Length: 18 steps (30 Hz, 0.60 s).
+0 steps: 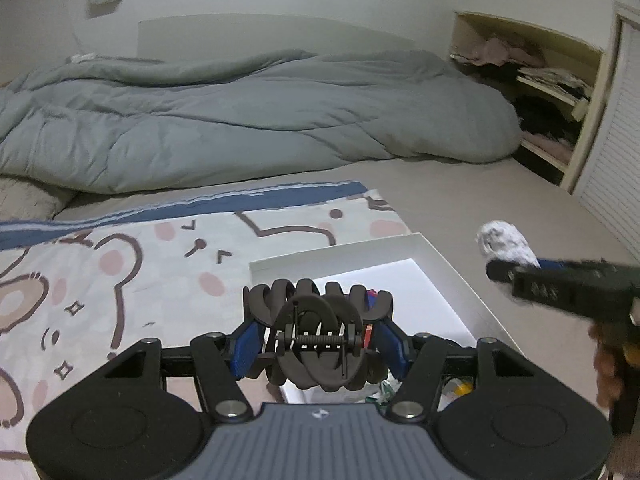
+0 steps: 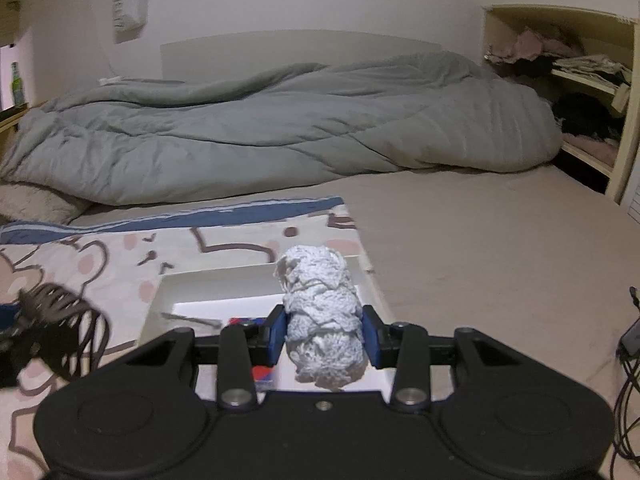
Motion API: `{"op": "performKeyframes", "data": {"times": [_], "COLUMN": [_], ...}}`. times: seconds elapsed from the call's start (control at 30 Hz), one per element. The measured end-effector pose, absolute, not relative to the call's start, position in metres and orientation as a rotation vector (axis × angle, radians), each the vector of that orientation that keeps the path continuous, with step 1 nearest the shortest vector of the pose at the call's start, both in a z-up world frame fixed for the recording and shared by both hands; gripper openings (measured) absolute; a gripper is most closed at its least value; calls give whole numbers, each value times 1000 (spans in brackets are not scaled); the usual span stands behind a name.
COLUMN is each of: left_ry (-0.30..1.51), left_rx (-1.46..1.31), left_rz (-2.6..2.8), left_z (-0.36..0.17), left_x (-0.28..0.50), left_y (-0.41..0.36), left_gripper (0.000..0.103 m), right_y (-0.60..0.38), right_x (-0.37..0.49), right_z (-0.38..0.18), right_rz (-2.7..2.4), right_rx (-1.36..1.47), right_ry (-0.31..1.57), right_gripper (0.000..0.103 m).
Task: Organize objects
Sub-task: 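Carry the tissue wad with the right tool while the left tool carries the hair clip to the box, then open the left tool to drop the hair clip in the box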
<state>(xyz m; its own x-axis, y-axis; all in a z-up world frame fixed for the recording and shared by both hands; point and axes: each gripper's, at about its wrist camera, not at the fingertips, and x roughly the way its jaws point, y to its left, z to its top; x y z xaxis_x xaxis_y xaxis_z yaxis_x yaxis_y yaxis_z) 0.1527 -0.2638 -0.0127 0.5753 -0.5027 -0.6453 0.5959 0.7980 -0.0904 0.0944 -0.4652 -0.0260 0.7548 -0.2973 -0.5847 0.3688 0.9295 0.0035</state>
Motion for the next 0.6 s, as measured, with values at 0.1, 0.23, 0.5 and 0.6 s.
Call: {"op": "performKeyframes", "data": {"times": [0.1,0.23,0.5,0.6], "left_ry": [700,707,804,814], "left_rx": [158,139,-3,-37], "left_rz": [-650,-637,-638,-658], "left_z": [-15,-19,-30,-34], "left_x": [157,173,217,227], "left_y": [-273,-289,-334,-357], "left_gripper": [62,62,62,62], "right_y": [-478,-488,-509,-513], "right_x": [103,114,120,124], "right_z": [-30,-43,-74,-89], "right_rz": [-379,-389,-339,-279], "right_rx": [127,154,202,209], "right_ry": [633,658,707,726], "right_gripper": [40,40,40,41]}}
